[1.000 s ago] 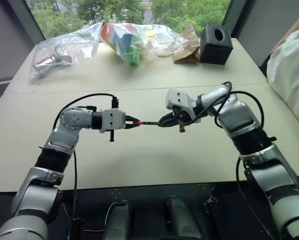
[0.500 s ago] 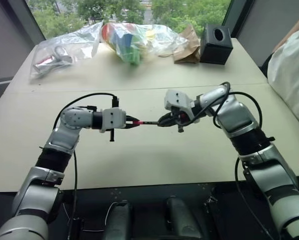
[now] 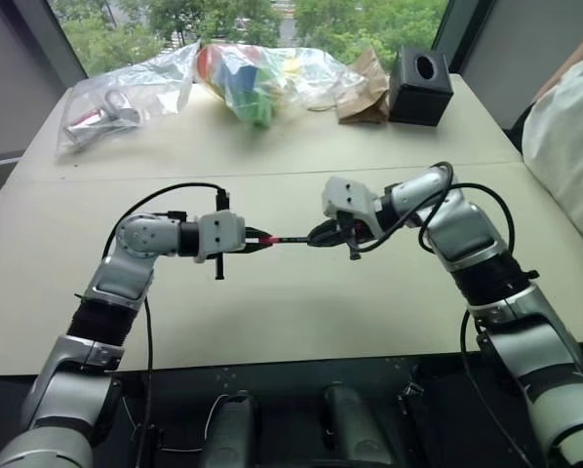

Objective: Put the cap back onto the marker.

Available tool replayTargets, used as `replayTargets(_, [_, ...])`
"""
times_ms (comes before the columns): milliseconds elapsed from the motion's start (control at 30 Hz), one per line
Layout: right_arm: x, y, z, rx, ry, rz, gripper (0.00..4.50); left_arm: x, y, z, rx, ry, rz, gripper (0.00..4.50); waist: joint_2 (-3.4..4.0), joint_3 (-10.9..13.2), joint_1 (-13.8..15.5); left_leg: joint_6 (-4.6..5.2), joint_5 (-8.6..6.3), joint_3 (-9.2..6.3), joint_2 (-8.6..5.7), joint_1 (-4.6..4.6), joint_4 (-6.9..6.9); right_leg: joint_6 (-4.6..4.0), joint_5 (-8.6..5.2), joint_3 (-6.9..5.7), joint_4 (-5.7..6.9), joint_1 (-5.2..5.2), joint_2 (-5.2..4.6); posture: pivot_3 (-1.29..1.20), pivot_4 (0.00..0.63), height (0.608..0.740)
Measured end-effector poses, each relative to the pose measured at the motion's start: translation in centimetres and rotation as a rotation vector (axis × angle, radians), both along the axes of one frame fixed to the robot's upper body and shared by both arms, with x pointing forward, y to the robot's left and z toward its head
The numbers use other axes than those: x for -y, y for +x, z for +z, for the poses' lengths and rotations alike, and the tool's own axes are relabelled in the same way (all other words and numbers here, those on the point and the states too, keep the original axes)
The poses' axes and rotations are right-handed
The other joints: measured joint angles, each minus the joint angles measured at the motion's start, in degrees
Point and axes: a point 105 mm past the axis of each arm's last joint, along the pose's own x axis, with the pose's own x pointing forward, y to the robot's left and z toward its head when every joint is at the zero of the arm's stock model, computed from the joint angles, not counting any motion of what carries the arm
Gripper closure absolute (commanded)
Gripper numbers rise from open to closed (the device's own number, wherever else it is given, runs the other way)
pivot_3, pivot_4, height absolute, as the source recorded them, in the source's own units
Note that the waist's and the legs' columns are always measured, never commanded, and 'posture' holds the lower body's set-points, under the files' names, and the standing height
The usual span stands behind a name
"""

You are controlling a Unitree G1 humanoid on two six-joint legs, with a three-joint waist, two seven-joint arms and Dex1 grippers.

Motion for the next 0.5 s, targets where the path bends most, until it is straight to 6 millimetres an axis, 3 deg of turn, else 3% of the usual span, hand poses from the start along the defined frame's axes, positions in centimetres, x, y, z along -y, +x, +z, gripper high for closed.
replayTargets(33, [0.1, 0.0, 0.1, 0.003, 0.001, 0.003, 4.46, 0.0, -0.1, 0.1, 0.004, -0.001, 0.002, 4.5, 0.0, 0.0, 0.0, 0.0, 0.0, 0.0, 0.0, 0.0, 0.0, 0.0, 0.0, 0.0, 0.0, 0.0, 0.0, 0.0, 0.15, 0.74])
replayTargets(133, [0.2, 0.0, 0.1, 0.004, 0.007, 0.005, 4.5, -0.1, -0.1, 0.1, 0.006, -0.02, 0.025, 3.26, 0.0, 0.0, 0.0, 0.0, 0.0, 0.01, 0.0, 0.0, 0.0, 0.0, 0.0, 0.0, 0.0, 0.0, 0.0, 0.0, 0.15, 0.74])
replayTargets(333, [2.7, 0.8, -0.6, -0.004, -0.006, -0.08, 4.5, -2.4, -0.1, -0.1, -0.008, -0.022, 0.116, 0.33, 0.0, 0.0, 0.04, 0.0, 0.0, 0.02, 0.0, 0.0, 0.0, 0.0, 0.0, 0.01, -0.01, 0.0, -0.02, 0.0, 0.15, 0.74])
replayTargets(367, [3.1, 1.0, -0.7, -0.004, -0.009, -0.095, 4.5, -2.6, -0.1, -0.3, -0.016, -0.025, 0.128, 0.05, 0.0, 0.0, 0.08, 0.0, 0.0, 0.02, 0.0, 0.0, 0.0, 0.0, 0.0, 0.0, -0.01, 0.0, -0.02, 0.0, 0.15, 0.74])
replayTargets(500, [4.9, 1.8, -0.4, 0.022, 0.006, -0.188, 4.5, -2.5, -0.3, -0.5, -0.025, -0.037, 0.149, 0.05, 0.0, 0.0, 0.19, 0.0, 0.0, 0.02, 0.0, 0.0, 0.0, 0.0, 0.0, 0.01, -0.01, 0.0, -0.02, 0.0, 0.15, 0.74])
